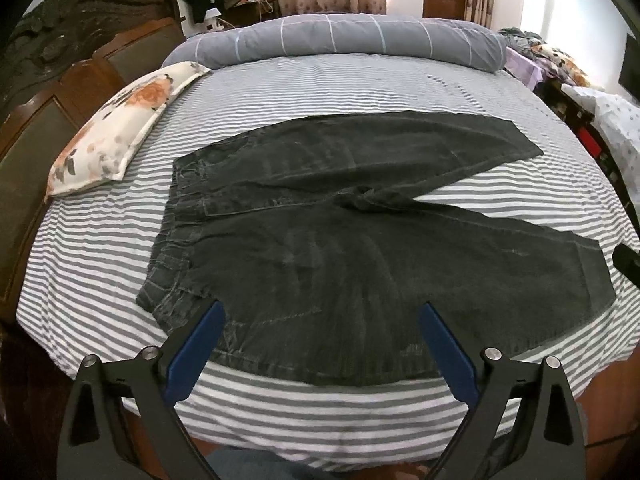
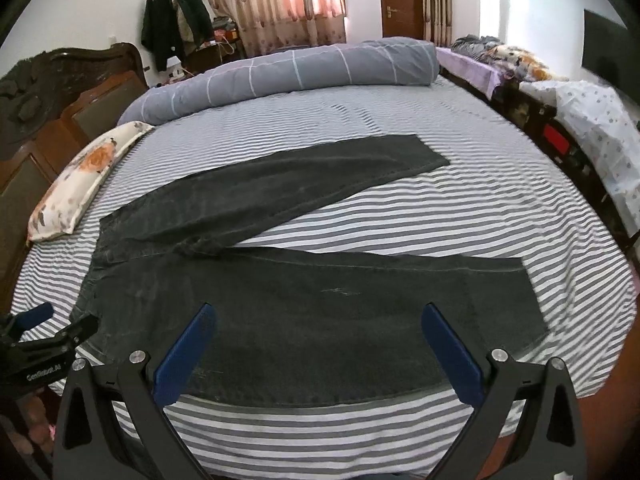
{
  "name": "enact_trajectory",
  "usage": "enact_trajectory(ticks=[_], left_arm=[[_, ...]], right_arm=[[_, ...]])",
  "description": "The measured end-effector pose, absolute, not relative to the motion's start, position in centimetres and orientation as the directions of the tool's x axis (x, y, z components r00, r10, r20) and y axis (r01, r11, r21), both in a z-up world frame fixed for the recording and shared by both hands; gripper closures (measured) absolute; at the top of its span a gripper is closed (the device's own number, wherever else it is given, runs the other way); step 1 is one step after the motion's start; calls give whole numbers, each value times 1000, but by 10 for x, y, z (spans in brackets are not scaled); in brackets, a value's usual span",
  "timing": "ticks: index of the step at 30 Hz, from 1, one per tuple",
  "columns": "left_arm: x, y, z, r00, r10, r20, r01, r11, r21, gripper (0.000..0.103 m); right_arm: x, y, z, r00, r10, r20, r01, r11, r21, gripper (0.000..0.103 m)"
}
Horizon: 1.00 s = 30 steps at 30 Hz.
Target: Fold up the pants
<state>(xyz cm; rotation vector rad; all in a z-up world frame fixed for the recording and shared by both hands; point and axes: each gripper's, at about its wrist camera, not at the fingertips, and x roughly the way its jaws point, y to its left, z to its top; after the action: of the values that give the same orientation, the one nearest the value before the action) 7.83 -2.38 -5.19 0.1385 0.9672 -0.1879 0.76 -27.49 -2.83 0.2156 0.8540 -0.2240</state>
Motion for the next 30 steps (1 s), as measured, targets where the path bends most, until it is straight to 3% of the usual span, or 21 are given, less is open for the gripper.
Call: enact_trajectory(ticks=[8, 12, 18, 20, 23, 30], left_arm=[[132, 24, -76, 528, -160, -834, 149, 984, -95, 39], [171, 72, -79, 562, -175, -808, 80, 984, -157, 42], [248, 158, -82, 602, -273, -750, -21, 934, -356, 44], [270, 179, -89, 599, -297, -743, -42, 915, -400, 53], [304, 202, -106, 588, -313, -746, -72, 898, -434, 60], [357, 219, -149, 552, -374, -746, -61, 874, -483, 61]], right_arm=[[38, -282, -56, 615, -58, -786, 258, 957, 131, 1], [64, -280, -67, 608, -34, -794, 247, 958, 148, 1], [112, -259, -88, 602, 8, -798, 197, 968, 158, 1], [129, -250, -96, 606, 26, -795, 183, 968, 171, 1], [151, -237, -111, 609, 60, -791, 166, 965, 202, 1], [198, -212, -149, 588, 115, -801, 135, 962, 237, 1]])
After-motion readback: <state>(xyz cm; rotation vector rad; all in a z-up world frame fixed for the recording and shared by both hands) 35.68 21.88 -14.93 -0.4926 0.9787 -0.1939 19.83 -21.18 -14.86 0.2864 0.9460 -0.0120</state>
